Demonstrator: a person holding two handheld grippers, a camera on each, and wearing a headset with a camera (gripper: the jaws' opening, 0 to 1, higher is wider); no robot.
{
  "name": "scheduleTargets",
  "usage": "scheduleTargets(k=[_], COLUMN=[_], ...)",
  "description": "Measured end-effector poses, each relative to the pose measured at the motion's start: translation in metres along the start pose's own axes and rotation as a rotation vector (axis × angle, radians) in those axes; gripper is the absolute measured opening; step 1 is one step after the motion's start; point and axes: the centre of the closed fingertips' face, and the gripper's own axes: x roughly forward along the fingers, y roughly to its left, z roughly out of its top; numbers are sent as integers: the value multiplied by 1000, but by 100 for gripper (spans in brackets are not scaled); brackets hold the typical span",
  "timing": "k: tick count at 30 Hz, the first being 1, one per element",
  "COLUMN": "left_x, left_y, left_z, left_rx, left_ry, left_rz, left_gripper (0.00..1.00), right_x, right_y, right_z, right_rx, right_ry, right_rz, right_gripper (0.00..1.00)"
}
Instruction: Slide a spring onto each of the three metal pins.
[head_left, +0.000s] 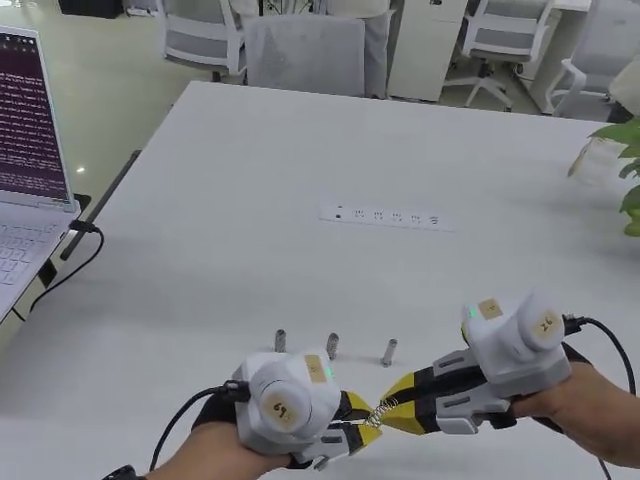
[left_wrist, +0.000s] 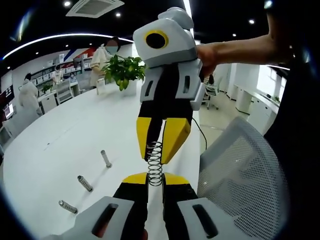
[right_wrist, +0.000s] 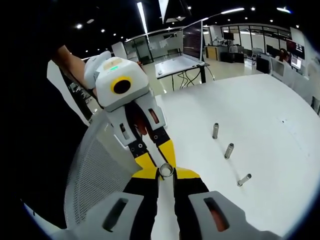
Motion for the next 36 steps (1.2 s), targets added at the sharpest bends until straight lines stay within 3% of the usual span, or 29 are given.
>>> scheduleTargets(k=[6, 12, 16, 21, 36], left_x=[-3, -4, -2, -1, 4], left_y=[3, 3, -2, -6, -10], left_z=[16, 34, 40, 46, 59], left_rx=[-20, -17, 2, 26, 54], left_ry=[-56, -108, -117, -119, -136], left_rz=[0, -11, -26, -43, -66], left_gripper=[2, 2, 2, 2, 2], right_x=[-13, -27, -34, -39, -44], right_y=[-2, 0, 0, 0, 5], right_z=[10, 19, 17, 17, 8], right_rx=[-45, -119, -201, -257, -382], right_ry=[17, 71, 162, 233, 388], right_rz=[-5, -6, 1, 4, 40], right_gripper=[8, 9, 10, 15, 14])
